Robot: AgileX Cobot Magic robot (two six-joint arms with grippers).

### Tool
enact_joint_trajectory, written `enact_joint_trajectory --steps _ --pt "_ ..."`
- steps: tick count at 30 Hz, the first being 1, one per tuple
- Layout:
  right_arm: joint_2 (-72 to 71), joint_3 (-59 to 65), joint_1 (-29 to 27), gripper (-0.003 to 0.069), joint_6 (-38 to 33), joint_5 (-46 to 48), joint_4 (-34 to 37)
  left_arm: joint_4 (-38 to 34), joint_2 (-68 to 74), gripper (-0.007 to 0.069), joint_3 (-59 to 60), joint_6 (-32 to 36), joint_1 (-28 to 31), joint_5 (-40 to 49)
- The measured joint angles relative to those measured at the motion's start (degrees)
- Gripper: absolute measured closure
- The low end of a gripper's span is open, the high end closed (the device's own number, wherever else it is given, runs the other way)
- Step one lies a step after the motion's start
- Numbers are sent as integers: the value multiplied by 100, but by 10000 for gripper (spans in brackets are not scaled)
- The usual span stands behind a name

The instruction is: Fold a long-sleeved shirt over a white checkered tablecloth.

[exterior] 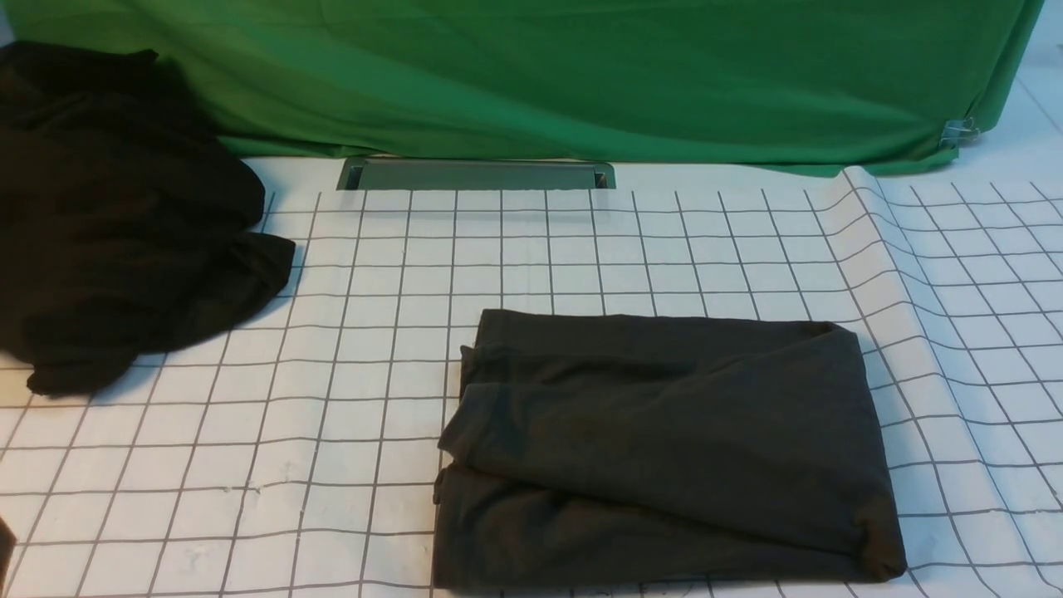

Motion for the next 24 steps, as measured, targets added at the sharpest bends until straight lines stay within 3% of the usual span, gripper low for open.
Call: enact_joint_trajectory --steps 10,24 --pt "0 0 0 417 0 0 0 23 -7 622 11 0 -261 153" --pt "0 0 0 417 0 0 0 23 -7 622 11 0 -145 153"
